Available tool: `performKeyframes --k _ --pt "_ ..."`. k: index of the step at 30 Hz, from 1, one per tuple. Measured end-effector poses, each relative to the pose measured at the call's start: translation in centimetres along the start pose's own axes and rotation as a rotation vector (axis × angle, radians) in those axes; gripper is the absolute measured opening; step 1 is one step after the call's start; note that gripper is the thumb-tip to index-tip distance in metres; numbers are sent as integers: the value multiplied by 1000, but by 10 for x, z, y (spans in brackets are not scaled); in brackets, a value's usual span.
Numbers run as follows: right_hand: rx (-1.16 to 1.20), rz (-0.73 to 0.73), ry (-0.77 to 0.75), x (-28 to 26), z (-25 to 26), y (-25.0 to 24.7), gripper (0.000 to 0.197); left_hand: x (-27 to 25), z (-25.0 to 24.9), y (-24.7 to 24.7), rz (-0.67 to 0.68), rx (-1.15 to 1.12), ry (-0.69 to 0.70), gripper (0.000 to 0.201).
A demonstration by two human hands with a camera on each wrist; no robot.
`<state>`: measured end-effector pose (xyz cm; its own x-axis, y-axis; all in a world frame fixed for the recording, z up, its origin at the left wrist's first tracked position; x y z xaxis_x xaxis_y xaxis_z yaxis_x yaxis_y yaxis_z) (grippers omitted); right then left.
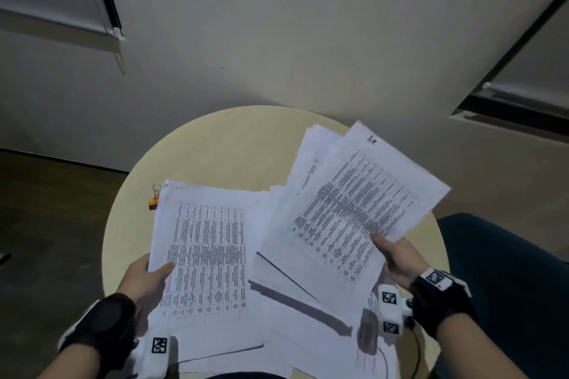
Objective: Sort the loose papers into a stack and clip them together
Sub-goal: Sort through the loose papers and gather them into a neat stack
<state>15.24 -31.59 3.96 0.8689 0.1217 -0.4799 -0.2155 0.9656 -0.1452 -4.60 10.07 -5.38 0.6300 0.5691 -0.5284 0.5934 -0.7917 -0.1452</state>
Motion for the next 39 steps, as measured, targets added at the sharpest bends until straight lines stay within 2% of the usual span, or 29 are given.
performKeyframes --k 1,3,5,6,8,10,11,12,14,16,18,19,20,22,24,26,28,30,33,35,37,39 --pt "109 34 29 -4 7 1 12 3 0 6 33 24 9 13" --pt "202 65 89 -4 10 11 13 9 9 15 98 86 -2 18" --pt "38 -5 89 5 3 23 24 10 19 23 126 142 -21 18" --pt "-105 -8 76 5 3 34 21 9 21 25 122 147 -26 16" --pt "-316 -1 80 3 0 61 30 6 26 28 122 119 -51 13" --pt "-399 5 62 -7 -9 90 20 6 29 26 143 107 -73 15" --pt "-403 10 64 -8 -15 105 28 6 28 26 155 102 -68 19" --pt "-439 13 82 -5 -26 118 48 6 26 25 166 109 -57 25" --pt "-691 63 91 -4 -40 142 76 -1 16 27 165 110 -78 40" --pt "-907 122 34 -9 -45 159 90 -10 8 32 192 114 -92 44" --pt "-920 229 -20 -9 -52 170 99 -16 4 38 263 45 -126 33" --pt "-896 275 -28 -9 -56 173 101 -15 3 41 276 23 -123 34" --pt "-886 313 -64 -8 -59 174 101 -10 5 43 261 41 -79 33" --pt "-800 286 -34 -5 -63 169 99 3 9 46 229 128 6 40" --pt "-459 249 70 -1 -60 162 96 -1 -4 55 251 196 74 50" --pt "-142 179 197 8 -51 152 95 -18 -29 67 331 139 169 39" --pt "-104 186 206 9 -26 137 86 -41 -59 75 426 59 267 26" --pt "-196 198 61 11 3 123 46 -54 -83 78 451 39 403 29" --pt "-100 114 -241 -1 57 113 31 -58 -106 77 366 -15 557 21" --pt "-57 78 -418 -16 88 112 11 -61 -116 81 335 -139 601 20" --pt "-69 62 -504 -25 97 112 11 -63 -121 85 345 -250 605 26" --pt "-88 25 -499 -27 90 112 13 -62 -119 88 347 -227 607 26"
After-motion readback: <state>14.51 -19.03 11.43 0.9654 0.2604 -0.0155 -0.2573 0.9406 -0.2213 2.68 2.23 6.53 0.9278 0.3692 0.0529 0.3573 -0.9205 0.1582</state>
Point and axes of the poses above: each hand's wrist, its own x-axis towards the middle knuckle, its own y-axis out of the palm, z = x × y, the point moved 1 cm from there along x, towards the middle knuckle, and after that the axes turned 7 degrees about -x, right-handed, at the moved point
